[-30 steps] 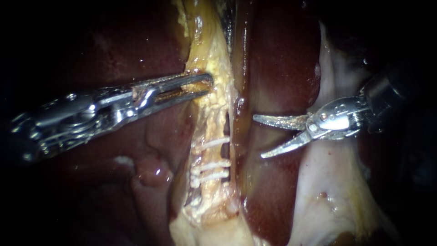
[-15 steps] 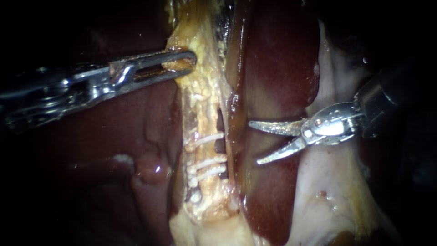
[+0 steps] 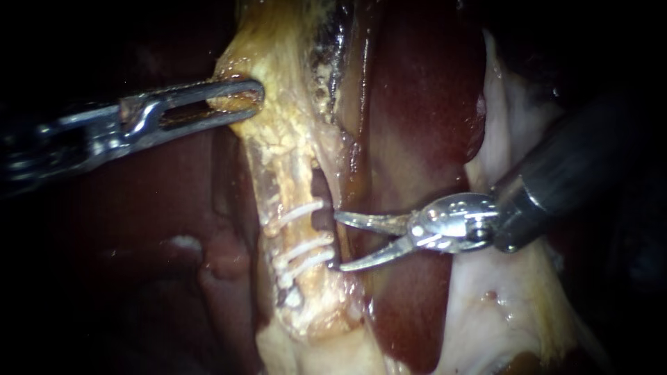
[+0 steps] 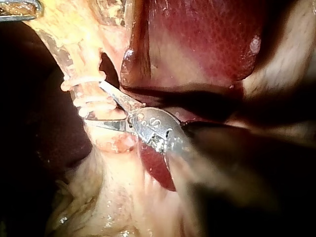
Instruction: Go to the cutting position left tube
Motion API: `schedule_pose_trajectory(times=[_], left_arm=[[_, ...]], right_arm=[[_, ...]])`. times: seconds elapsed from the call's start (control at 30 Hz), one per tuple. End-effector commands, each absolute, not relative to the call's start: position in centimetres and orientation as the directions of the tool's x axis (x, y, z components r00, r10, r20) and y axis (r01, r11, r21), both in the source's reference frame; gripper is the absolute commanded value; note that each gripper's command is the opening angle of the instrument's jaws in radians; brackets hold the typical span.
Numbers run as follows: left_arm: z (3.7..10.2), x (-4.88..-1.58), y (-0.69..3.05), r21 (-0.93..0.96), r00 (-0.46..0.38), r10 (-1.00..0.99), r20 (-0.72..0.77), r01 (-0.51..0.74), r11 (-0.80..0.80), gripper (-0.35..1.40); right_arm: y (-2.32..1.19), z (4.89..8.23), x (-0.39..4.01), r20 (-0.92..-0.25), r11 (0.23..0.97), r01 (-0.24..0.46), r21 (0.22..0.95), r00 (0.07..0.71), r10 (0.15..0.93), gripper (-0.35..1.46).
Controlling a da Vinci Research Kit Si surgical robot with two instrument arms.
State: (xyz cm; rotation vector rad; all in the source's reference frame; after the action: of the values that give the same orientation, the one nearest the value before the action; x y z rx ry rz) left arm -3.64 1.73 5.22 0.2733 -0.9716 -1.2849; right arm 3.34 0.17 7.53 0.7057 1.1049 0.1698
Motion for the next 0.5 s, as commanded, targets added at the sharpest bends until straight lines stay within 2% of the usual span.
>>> schedule_pose_trajectory(times=[0.03, 0.3, 0.5], left_arm=[[5.21, -3.64, 1.72, 0.663, -0.033, -0.890, 0.454, 0.680, 0.313, -0.35], [5.17, -3.63, 1.69, 0.662, -0.034, -0.890, 0.454, 0.681, 0.312, -0.35], [5.16, -3.64, 1.69, 0.662, -0.034, -0.890, 0.454, 0.681, 0.312, -0.35]], right_arm=[[0.18, 7.57, 3.35, -0.756, 0.771, 0.209, 0.601, 0.462, 0.464, 1.43], [0.18, 7.71, 3.40, -0.715, 0.727, 0.203, 0.656, 0.475, 0.513, 1.41], [0.19, 7.73, 3.50, -0.694, 0.691, 0.226, 0.686, 0.488, 0.529, 1.36]])
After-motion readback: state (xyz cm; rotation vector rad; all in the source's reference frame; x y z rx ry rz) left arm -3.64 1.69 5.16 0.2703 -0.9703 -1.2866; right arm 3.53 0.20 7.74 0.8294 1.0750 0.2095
